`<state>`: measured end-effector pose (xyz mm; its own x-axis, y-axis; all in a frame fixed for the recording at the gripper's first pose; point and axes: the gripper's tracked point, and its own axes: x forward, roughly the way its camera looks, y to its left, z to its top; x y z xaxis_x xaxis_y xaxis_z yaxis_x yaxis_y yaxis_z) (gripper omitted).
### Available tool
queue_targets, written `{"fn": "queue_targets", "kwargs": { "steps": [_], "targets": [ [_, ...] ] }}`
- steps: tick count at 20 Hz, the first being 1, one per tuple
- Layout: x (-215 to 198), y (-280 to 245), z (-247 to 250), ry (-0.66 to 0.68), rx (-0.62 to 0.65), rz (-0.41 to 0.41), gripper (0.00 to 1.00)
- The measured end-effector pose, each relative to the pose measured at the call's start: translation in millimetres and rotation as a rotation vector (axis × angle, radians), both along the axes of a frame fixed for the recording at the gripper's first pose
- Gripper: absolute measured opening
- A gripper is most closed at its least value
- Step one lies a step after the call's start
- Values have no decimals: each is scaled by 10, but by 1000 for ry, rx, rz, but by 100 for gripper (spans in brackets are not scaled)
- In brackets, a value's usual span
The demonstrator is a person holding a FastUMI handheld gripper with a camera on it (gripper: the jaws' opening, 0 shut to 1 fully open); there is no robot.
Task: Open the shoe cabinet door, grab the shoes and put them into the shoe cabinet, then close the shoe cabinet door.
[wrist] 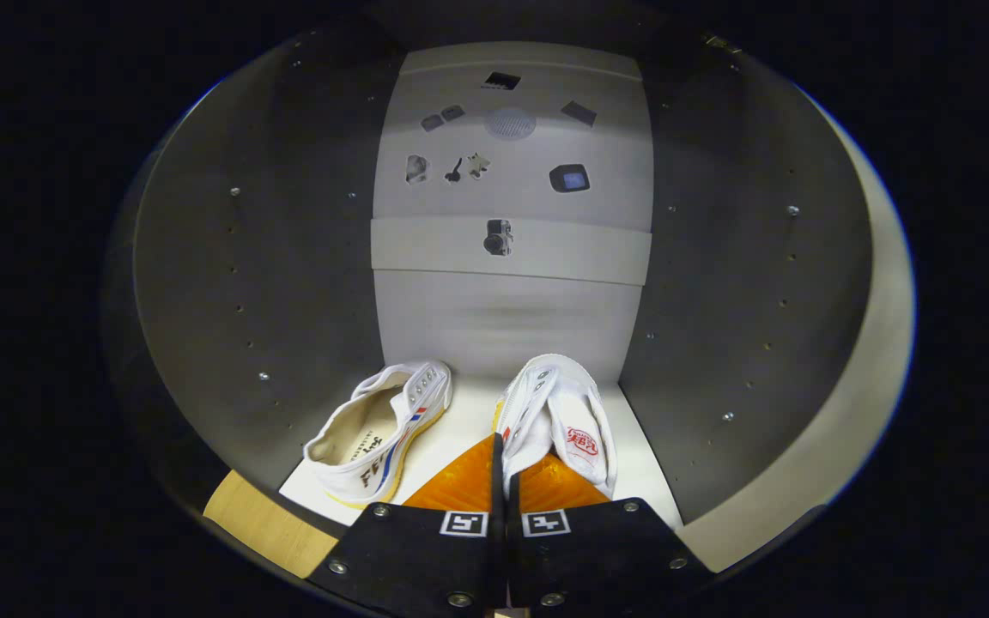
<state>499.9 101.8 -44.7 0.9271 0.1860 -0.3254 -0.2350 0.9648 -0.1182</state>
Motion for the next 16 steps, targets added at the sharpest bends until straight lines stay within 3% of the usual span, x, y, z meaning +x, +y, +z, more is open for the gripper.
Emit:
{"fn": "queue_targets", "kwargs": {
  "steps": [3, 8, 13, 16],
  "targets": [
    [336, 3, -163, 36, -44, 3, 1],
    [456, 42, -418, 101, -48, -2, 0],
    [356, 115, -381, 93, -59, 1, 14],
    [185, 85, -296, 97, -19, -15, 16]
  ]
}}
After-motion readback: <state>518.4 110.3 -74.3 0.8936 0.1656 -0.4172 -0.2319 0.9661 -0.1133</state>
